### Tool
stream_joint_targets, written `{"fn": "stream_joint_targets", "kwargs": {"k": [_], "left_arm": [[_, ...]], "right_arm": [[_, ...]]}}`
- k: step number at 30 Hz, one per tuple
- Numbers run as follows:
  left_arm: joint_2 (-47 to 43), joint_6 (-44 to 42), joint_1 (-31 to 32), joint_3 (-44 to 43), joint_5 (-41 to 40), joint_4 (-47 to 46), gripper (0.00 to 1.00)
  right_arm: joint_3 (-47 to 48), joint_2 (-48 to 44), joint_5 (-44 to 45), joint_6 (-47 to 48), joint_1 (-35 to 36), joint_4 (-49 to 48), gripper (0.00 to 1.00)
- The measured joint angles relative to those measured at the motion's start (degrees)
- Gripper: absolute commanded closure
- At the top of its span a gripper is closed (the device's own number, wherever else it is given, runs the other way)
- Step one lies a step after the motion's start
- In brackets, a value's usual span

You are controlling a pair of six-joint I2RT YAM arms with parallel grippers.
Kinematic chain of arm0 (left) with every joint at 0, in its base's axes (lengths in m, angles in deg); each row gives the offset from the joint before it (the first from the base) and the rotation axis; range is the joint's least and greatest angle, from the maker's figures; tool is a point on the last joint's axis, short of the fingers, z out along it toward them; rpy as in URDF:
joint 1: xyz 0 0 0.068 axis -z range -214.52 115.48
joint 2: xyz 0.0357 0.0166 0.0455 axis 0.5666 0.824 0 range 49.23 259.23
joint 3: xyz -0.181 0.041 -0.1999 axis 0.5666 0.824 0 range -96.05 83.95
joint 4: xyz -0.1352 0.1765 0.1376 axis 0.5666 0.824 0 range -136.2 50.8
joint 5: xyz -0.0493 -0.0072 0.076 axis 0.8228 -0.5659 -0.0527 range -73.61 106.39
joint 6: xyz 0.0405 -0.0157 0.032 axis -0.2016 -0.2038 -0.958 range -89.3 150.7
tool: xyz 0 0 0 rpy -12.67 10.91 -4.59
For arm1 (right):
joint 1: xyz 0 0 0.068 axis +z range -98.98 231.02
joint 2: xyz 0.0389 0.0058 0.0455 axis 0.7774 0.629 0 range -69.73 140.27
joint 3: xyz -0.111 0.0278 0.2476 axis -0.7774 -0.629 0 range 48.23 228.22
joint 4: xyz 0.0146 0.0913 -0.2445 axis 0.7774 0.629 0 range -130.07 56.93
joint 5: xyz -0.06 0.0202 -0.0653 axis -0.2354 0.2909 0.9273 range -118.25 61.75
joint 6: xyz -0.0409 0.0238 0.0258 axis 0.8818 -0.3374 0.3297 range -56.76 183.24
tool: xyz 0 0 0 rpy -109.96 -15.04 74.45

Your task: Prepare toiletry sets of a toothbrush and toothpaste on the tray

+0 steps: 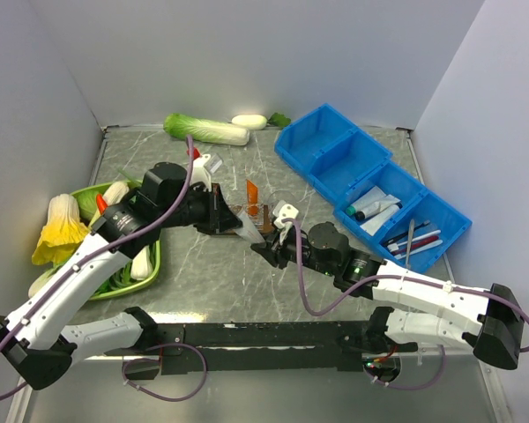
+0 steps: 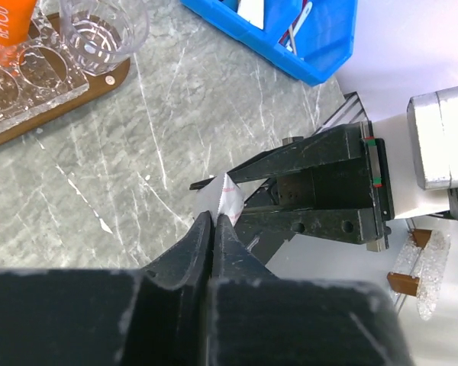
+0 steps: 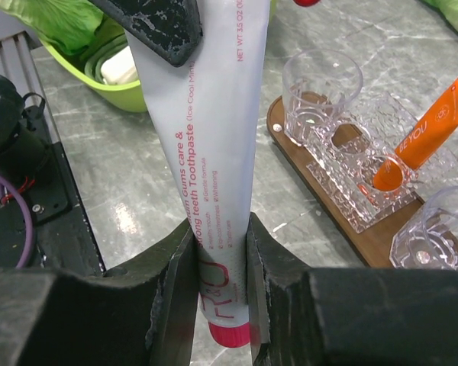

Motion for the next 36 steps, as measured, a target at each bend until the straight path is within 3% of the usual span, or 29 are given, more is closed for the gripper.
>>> {"fn": "stream_joint_targets", "kwargs": {"k": [3,4,6,7,10,13,21,29,36], "left_arm": [[0.0,0.0,0.0,0.5,0.0,-0.5,0.99],[0.0,0.0,0.0,0.6,-0.3,-0.7,0.99],[-0.2,-0.2,0.1,0.7,-1.3,-0.9,0.99],[-0.3,-0.3,0.3,0.7,-2.1,-1.0,0.99],[-1.2,-1.0,0.4,0.6,-6.5,-0.8,0.99],[-1.2,-3.0,0.3,-1.3,-13.8,0.7,0.99],[3.5,-6.0,-0.7,-7.0,-29.9,0.8,0.99],[15.6,-8.3,-8.0,-12.1,-30.9,0.1,0.99],[21.8,-10.0,-8.4,-15.6,-29.6,-0.3,0.99]], "right_arm": [[0.0,0.0,0.2,-0.2,0.0,0.5,0.76],[0.0,0.0,0.3,-0.2,0.0,0.5,0.66],[0.0,0.0,0.7,-0.4,0.0,0.5,0.56],[0.0,0.0,0.9,-0.7,0.0,0.4,0.43],[-0.2,-0.5,2.0,-1.2,0.0,-0.5,0.20],[-1.2,-2.4,4.5,-1.1,0.0,-0.9,0.11],[-5.4,-10.0,13.8,-1.0,-1.5,0.2,0.04],[-11.4,-17.9,20.5,-3.5,-5.6,5.4,0.04],[-14.3,-22.4,22.1,-5.1,-5.9,7.8,0.04]]}}
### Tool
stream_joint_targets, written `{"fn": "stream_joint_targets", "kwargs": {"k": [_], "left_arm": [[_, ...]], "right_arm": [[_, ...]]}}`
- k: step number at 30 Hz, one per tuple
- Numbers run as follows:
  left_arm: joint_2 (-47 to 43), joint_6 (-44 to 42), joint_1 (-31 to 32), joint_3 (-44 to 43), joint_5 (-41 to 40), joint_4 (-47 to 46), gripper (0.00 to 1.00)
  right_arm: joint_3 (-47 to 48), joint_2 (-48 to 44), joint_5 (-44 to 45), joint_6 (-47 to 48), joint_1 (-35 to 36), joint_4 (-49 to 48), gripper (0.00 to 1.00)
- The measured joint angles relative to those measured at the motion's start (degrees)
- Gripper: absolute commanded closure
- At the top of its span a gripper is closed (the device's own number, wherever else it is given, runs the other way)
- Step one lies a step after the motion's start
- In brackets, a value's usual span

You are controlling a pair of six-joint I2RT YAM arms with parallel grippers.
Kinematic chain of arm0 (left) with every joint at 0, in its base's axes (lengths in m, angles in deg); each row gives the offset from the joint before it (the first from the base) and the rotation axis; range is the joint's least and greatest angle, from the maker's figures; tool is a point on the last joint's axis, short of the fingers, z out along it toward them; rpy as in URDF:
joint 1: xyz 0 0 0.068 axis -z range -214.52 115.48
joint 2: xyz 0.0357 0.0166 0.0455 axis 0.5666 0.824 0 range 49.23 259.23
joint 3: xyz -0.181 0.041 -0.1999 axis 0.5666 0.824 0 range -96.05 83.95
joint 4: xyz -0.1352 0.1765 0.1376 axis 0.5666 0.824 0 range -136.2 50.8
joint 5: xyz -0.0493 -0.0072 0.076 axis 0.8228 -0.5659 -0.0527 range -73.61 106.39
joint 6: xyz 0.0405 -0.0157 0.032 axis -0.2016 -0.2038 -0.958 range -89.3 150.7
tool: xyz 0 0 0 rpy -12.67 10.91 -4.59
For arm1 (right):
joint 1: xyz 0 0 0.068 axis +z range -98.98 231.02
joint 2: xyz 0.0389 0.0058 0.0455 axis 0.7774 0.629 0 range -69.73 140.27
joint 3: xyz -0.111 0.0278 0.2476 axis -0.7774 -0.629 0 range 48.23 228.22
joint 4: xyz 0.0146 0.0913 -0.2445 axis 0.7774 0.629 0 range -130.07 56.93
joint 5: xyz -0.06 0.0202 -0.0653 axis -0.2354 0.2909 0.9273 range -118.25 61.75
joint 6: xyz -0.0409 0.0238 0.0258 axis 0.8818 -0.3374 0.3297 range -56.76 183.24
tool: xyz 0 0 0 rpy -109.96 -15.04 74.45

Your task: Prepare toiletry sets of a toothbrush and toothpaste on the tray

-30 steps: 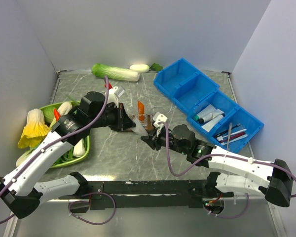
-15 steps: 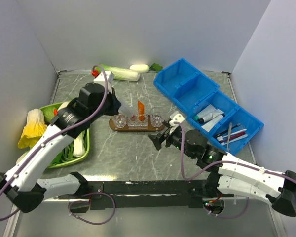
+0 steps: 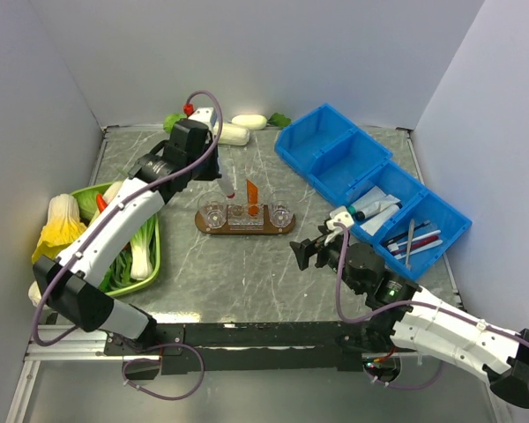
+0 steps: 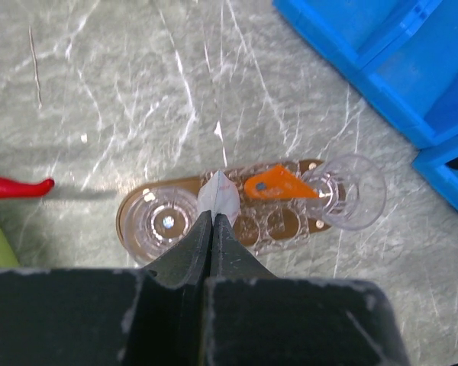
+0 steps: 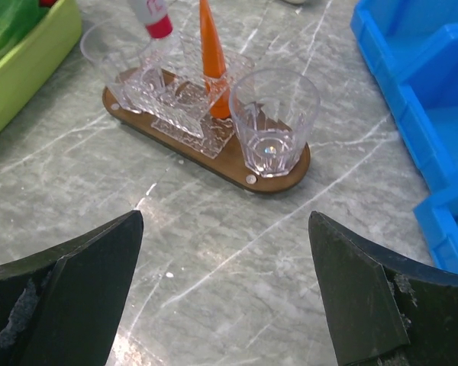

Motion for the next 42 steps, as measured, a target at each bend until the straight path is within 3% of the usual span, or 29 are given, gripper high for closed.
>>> {"fn": "stream_joint_targets", "kwargs": {"k": [18,42], "left_arm": [[4.3,-0.3,0.0,-3.1,4.6,-1.8,0.99],[6.4,-0.2,1.0,-3.1,4.8,-1.6,0.99]], "right_arm": [[-0.8,-0.6,0.8,-0.2,-0.4,1.1,0.04],[-1.8,-0.6,0.5,-0.2,-1.0,0.7,0.04]]}}
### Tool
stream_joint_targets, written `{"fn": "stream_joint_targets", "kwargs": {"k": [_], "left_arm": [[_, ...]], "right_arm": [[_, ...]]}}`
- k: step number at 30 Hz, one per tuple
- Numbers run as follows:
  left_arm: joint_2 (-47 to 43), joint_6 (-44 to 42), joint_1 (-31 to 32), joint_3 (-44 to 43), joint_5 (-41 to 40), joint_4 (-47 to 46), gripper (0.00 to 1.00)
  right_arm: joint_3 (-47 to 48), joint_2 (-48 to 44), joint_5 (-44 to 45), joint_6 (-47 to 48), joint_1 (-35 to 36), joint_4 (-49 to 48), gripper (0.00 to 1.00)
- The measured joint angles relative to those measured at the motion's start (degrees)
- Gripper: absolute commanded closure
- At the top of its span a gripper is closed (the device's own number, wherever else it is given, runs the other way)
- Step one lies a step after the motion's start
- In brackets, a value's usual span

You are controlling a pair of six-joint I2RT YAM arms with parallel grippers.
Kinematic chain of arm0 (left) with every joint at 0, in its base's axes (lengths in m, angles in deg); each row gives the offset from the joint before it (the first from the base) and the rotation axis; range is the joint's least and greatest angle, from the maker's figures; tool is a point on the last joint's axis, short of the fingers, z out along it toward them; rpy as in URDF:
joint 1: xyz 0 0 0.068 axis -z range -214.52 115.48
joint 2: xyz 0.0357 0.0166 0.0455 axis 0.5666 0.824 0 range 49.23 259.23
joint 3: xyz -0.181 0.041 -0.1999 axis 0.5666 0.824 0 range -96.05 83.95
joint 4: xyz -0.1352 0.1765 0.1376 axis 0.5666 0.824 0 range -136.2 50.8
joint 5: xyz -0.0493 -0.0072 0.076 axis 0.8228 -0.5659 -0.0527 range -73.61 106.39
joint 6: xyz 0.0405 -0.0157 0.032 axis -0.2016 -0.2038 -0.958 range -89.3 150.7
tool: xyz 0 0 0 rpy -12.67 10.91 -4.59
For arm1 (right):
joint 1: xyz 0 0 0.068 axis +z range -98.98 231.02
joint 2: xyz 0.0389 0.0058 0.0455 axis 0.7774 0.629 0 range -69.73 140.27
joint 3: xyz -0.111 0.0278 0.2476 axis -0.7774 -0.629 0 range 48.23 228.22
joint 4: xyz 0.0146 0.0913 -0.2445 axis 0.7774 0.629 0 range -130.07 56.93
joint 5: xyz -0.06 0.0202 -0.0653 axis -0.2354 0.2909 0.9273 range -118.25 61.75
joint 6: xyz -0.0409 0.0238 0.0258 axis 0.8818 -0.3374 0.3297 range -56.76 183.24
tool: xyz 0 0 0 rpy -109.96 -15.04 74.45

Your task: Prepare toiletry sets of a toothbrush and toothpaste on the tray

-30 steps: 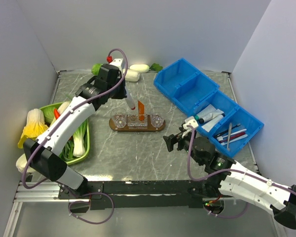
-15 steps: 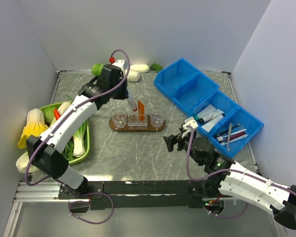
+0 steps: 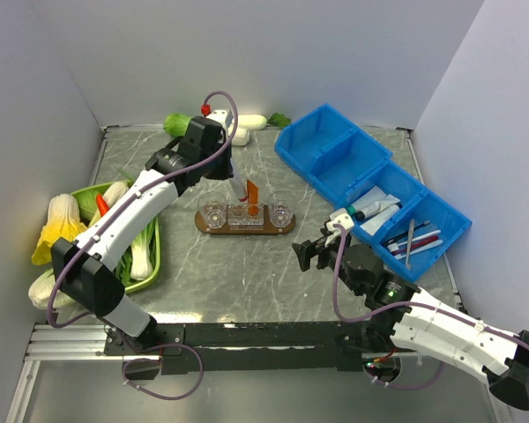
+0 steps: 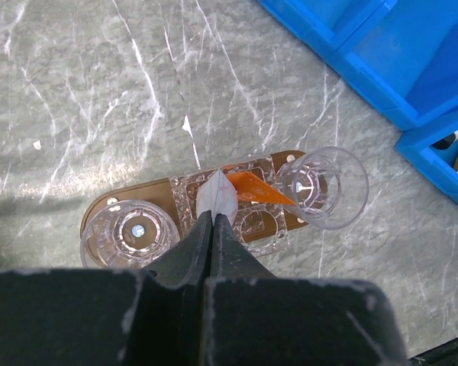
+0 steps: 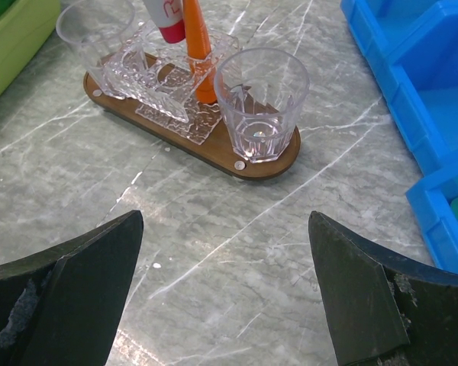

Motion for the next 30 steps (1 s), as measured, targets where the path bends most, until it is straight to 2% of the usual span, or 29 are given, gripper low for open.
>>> {"fn": "stream_joint_targets", "kwargs": {"k": [17,30], "left_arm": [[1.2,-0.7,2.4,0.0,-4.9,0.4,0.99],[2.8,-1.6,3.0,0.0,-5.6,0.5,0.99]], "right_arm": [[-0.2,0.0,-0.2,-0.2,-0.6,0.0,0.04],[-0.8,0.0,-0.7,-0.2,-0.7,-0.4,0.04]]}}
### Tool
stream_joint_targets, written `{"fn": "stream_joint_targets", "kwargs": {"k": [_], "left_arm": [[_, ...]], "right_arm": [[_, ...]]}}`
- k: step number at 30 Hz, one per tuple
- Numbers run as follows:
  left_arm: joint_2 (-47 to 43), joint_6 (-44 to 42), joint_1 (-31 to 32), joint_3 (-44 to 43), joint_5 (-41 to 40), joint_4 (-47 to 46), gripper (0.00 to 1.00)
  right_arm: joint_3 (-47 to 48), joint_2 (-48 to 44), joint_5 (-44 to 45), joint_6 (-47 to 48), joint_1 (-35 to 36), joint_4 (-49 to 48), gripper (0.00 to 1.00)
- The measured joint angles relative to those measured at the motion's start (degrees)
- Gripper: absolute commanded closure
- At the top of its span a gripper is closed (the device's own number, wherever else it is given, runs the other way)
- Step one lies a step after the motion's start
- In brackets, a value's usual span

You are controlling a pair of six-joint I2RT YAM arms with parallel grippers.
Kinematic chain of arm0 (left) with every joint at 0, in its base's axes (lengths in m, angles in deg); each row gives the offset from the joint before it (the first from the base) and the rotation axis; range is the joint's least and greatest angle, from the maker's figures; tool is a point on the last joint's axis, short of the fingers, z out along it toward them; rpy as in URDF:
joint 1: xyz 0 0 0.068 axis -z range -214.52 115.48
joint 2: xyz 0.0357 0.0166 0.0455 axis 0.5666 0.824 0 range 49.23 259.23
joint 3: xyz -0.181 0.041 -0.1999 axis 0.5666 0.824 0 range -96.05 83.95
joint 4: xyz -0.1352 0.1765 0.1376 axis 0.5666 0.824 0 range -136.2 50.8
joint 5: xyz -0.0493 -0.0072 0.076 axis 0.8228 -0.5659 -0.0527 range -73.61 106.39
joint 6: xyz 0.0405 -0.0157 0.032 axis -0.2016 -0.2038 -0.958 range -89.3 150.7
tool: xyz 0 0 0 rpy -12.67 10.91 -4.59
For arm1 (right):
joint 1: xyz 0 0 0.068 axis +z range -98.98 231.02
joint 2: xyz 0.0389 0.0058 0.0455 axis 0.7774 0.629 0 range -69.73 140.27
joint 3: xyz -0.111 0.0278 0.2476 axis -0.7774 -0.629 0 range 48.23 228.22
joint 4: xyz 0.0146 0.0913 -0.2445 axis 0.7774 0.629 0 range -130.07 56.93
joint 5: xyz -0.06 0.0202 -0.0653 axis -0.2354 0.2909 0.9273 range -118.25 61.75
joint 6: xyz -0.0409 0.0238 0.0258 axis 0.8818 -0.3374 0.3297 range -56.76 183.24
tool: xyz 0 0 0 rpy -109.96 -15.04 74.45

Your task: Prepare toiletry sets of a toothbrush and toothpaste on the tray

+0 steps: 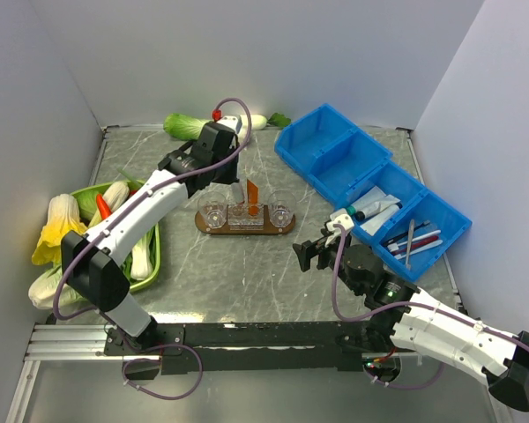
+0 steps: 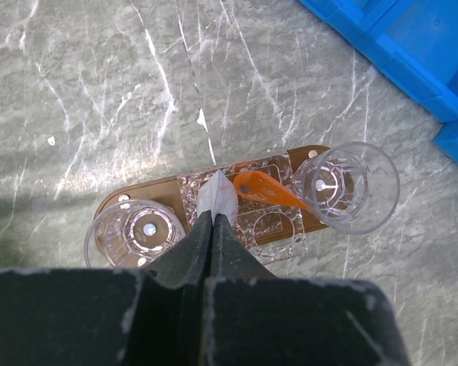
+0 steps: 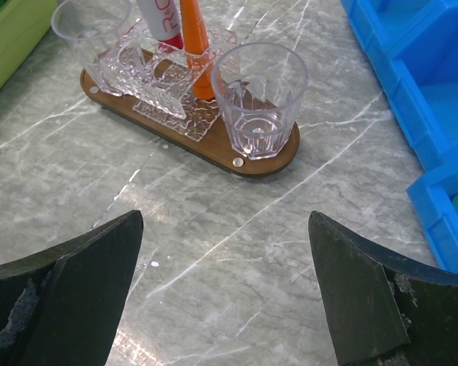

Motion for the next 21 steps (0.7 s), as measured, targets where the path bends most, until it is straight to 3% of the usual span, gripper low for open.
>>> {"fn": "stream_joint_targets", "kwargs": {"k": [21], "left_arm": [[2.9,-0.6,0.4,0.0,-0.6,-0.6,0.99]], "right_arm": [[-0.2,0.0,-0.6,-0.2,-0.6,-0.7,0.04]]}}
